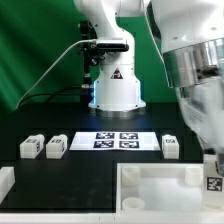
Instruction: Assemble one leg
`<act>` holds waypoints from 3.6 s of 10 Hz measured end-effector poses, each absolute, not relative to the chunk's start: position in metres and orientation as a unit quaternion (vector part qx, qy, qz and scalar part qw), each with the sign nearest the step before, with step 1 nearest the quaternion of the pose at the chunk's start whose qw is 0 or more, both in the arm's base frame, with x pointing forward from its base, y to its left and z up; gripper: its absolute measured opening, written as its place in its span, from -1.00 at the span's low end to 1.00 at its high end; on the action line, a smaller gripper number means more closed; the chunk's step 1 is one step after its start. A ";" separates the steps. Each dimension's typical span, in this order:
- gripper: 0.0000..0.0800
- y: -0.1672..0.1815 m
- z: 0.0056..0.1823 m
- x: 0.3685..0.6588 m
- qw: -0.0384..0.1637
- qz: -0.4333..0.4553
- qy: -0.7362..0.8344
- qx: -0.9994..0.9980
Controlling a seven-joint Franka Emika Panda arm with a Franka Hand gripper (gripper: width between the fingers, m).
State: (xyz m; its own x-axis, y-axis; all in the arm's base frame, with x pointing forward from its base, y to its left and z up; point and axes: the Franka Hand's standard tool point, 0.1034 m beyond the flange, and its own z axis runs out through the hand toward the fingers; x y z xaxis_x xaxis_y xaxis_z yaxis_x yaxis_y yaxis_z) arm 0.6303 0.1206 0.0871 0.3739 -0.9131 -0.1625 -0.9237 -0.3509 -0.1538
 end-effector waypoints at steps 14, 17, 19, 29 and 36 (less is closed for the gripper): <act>-0.25 0.107 0.075 0.628 0.119 0.003 0.701 -0.703; -0.24 0.107 0.075 0.628 0.119 0.003 0.701 -0.703; 0.17 0.107 0.075 0.628 0.119 0.003 0.701 -0.703; 0.62 0.129 0.083 0.631 0.086 0.014 0.548 -0.832; 0.62 0.106 0.082 0.640 0.039 -0.027 0.118 -0.992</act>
Offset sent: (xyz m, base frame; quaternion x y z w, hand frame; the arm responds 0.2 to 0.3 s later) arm 0.0000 0.0000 0.0000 0.0000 0.0000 -0.2667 0.9638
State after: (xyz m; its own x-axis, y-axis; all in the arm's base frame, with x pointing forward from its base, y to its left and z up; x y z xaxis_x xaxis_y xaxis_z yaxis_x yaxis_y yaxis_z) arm 0.6401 0.1061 0.0817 0.9705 -0.2371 0.0433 -0.2330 -0.9688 -0.0845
